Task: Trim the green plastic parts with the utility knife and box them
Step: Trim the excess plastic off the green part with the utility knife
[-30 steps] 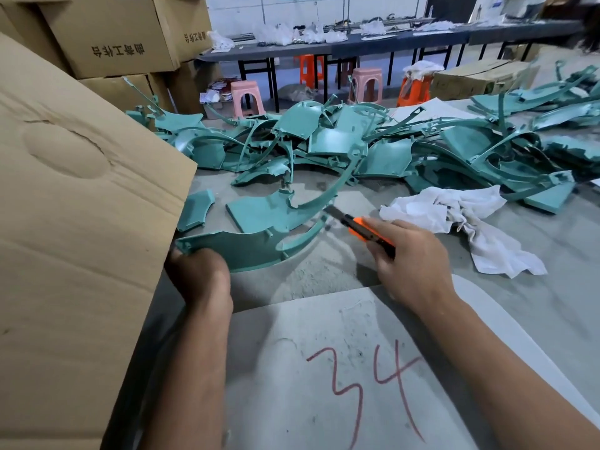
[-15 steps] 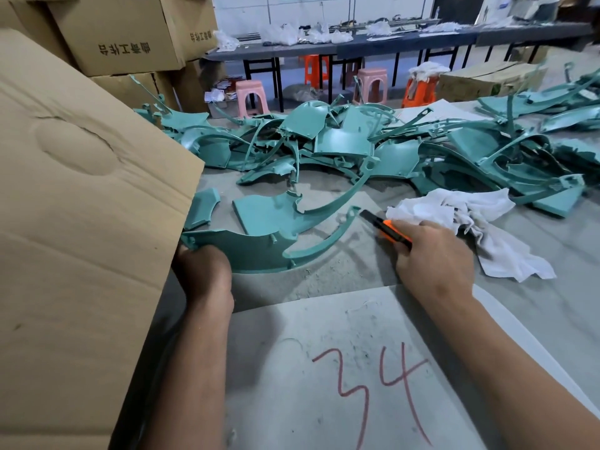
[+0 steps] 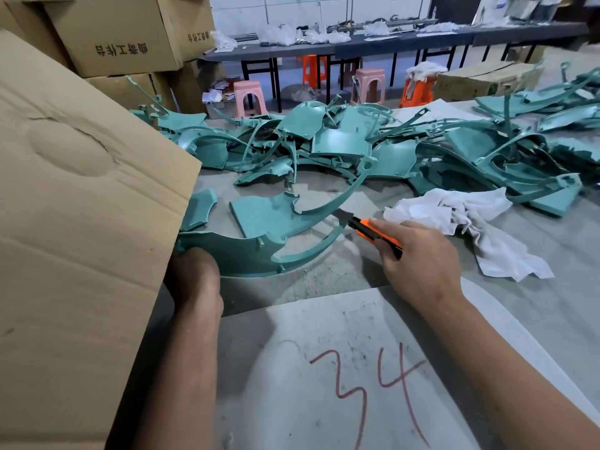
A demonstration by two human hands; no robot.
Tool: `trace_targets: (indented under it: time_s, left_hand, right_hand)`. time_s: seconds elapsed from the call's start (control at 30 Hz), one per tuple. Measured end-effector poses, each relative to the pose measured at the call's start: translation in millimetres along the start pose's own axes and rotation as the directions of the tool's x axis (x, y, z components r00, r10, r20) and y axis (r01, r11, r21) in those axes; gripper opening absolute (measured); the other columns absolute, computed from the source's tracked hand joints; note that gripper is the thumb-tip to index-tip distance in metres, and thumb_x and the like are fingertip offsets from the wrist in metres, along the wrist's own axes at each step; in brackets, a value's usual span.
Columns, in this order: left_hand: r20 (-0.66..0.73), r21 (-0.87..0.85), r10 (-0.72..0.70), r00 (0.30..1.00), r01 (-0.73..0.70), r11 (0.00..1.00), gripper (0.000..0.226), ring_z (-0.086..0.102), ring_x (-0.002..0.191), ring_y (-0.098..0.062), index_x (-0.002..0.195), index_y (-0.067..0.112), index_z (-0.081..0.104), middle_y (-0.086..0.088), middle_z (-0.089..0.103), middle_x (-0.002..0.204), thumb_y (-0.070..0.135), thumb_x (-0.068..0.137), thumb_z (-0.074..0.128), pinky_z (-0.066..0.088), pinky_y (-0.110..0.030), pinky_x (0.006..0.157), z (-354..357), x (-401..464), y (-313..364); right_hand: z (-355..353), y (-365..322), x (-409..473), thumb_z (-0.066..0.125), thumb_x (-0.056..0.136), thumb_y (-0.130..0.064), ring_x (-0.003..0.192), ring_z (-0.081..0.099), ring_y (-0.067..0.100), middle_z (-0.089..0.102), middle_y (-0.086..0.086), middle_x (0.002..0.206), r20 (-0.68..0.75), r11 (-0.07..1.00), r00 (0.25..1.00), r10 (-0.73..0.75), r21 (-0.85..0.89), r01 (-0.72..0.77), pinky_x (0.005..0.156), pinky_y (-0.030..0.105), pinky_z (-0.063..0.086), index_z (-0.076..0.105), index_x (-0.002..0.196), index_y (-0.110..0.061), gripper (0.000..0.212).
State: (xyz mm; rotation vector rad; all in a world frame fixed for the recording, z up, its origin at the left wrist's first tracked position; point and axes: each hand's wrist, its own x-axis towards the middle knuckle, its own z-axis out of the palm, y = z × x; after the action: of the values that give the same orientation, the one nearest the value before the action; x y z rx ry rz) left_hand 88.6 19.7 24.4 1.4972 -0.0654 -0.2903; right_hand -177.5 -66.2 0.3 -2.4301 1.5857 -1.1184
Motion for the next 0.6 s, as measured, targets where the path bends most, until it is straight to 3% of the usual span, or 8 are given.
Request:
trace_targets:
  time_s: [0.07, 0.13, 0.23, 0.33, 0.43, 0.47, 0.53, 0.6]
  left_hand:
    - [0.007, 0.036, 0.036, 0.999, -0.037, 0.999, 0.056, 0.055, 0.123, -0.02, 0.147, 0.007, 0.049, -0.007, 0.054, 0.144, -0.004, 0.094, 0.034, 0.04, -0.022, 0.094, -2, 0, -1]
    - [0.009, 0.04, 0.046, 0.999, -0.047, 0.998, 0.057, 0.054, 0.118, -0.018, 0.147, 0.007, 0.05, -0.009, 0.054, 0.145, -0.003, 0.093, 0.033, 0.039, -0.023, 0.095, -2, 0, -2]
    - [0.002, 0.046, 0.052, 0.999, -0.052, 0.998, 0.058, 0.057, 0.124, -0.025, 0.144, 0.008, 0.053, -0.01, 0.056, 0.144, -0.003, 0.091, 0.033, 0.041, -0.025, 0.095, -2, 2, -4]
    - [0.0, 0.063, 0.057, 0.998, -0.057, 0.996, 0.058, 0.058, 0.125, -0.03, 0.139, 0.008, 0.058, -0.01, 0.058, 0.142, -0.003, 0.088, 0.033, 0.044, -0.03, 0.101, -2, 5, -5]
    - [0.083, 0.108, 0.085, 0.993, -0.093, 0.99, 0.055, 0.061, 0.121, -0.033, 0.13, 0.003, 0.063, -0.011, 0.065, 0.133, -0.006, 0.081, 0.038, 0.05, -0.04, 0.105, -4, 8, -9]
    - [0.139, 0.117, 0.095, 0.986, -0.112, 0.987, 0.052, 0.064, 0.118, -0.034, 0.123, 0.003, 0.066, -0.01, 0.069, 0.125, -0.006, 0.078, 0.042, 0.054, -0.042, 0.1, -5, 9, -10]
    - [0.279, 0.095, 0.105, 0.954, -0.136, 0.986, 0.042, 0.068, 0.104, -0.029, 0.105, 0.008, 0.071, 0.0, 0.074, 0.1, 0.001, 0.068, 0.054, 0.055, -0.031, 0.077, -6, 8, -8]
    - [0.461, 0.061, 0.137, 0.877, -0.186, 0.981, 0.034, 0.071, 0.089, -0.016, 0.093, 0.014, 0.073, 0.012, 0.076, 0.087, 0.007, 0.061, 0.066, 0.051, -0.024, 0.069, -7, 8, -7]
  right_hand:
    - [3, 5, 5, 0.065, 0.097, -0.024, 0.088, 0.065, 0.03, 0.071, -0.003, 0.095, 0.033, 0.992, 0.996, 0.087, -0.097, -0.083, 0.06, 0.034, 0.043, 0.071, 0.13, -0.039, 0.037]
    - [0, 12, 7, 0.064, 0.096, -0.023, 0.089, 0.065, 0.034, 0.07, 0.001, 0.096, -0.035, 0.976, 0.984, 0.176, -0.128, -0.179, 0.063, 0.037, 0.047, 0.072, 0.127, -0.037, 0.035]
    - [-6, 14, 5, 0.069, 0.093, -0.023, 0.074, 0.062, 0.027, 0.066, -0.004, 0.082, -0.143, 0.995, 0.985, 0.096, 0.035, -0.092, 0.056, 0.034, 0.045, 0.071, 0.128, -0.04, 0.039]
    - [-2, 3, 0, 0.07, 0.094, -0.027, 0.072, 0.06, 0.021, 0.066, -0.009, 0.083, -0.014, 0.998, 0.998, -0.058, 0.024, 0.058, 0.054, 0.03, 0.039, 0.071, 0.128, -0.041, 0.037]
    - [0, 5, 5, 0.067, 0.096, -0.03, 0.086, 0.065, 0.028, 0.072, -0.004, 0.094, 0.033, 0.992, 0.995, 0.094, -0.085, -0.091, 0.06, 0.032, 0.041, 0.072, 0.126, -0.039, 0.031]
    - [-1, 7, 5, 0.067, 0.096, -0.03, 0.087, 0.065, 0.03, 0.072, -0.001, 0.095, -0.007, 0.984, 0.99, 0.142, -0.109, -0.142, 0.061, 0.034, 0.044, 0.072, 0.125, -0.037, 0.03]
    - [-4, 10, 5, 0.067, 0.096, -0.028, 0.09, 0.067, 0.033, 0.074, 0.003, 0.099, -0.084, 0.974, 0.976, 0.203, -0.086, -0.21, 0.068, 0.038, 0.051, 0.072, 0.128, -0.033, 0.032]
    - [-6, 11, 3, 0.066, 0.096, -0.027, 0.095, 0.068, 0.032, 0.075, 0.003, 0.106, -0.14, 0.97, 0.96, 0.242, 0.02, -0.242, 0.076, 0.039, 0.053, 0.07, 0.131, -0.029, 0.035]
